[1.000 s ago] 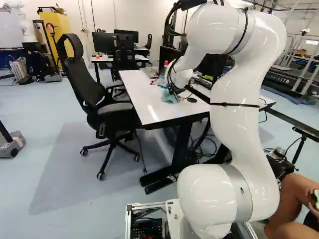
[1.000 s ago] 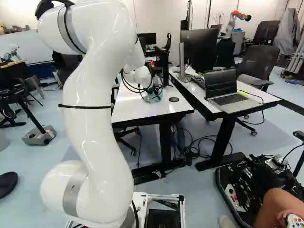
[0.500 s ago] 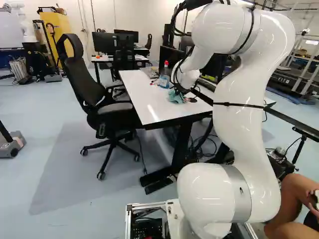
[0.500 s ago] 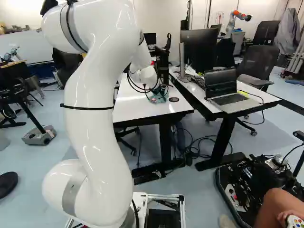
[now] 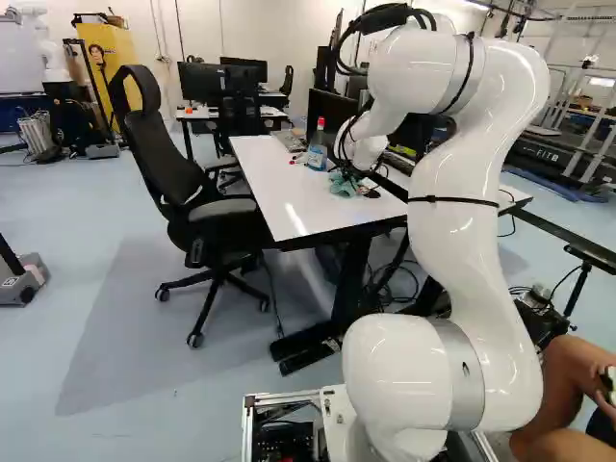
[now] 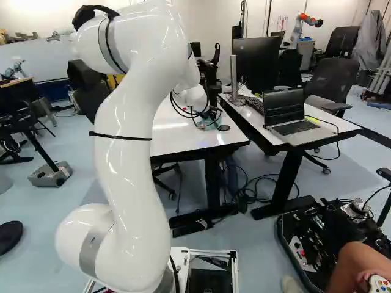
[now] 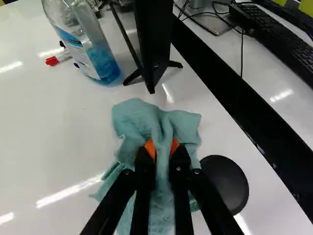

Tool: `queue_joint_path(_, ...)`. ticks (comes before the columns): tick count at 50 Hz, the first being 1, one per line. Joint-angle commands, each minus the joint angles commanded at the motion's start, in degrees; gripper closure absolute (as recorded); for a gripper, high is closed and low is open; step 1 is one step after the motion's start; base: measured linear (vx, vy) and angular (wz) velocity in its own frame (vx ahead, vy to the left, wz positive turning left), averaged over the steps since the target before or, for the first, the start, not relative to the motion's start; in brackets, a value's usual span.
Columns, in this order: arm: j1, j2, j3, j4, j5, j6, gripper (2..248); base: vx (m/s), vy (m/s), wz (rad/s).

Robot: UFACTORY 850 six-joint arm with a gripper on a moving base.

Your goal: Clean the table with the green towel

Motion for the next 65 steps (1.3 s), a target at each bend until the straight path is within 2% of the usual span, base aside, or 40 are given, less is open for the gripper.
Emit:
queue_joint_path(15,1.6,-2.9,-4.0,0.0,0.0,0.0,201,0.000,0.000,0.000)
queue_joint_path(41,5.2,-4.9,-6.7,0.0,0.0,0.0,201,0.000,0.000,0.000)
queue_joint_path(65,8.5,-3.2,-4.4,0.0,0.0,0.0,201,0.000,0.000,0.000)
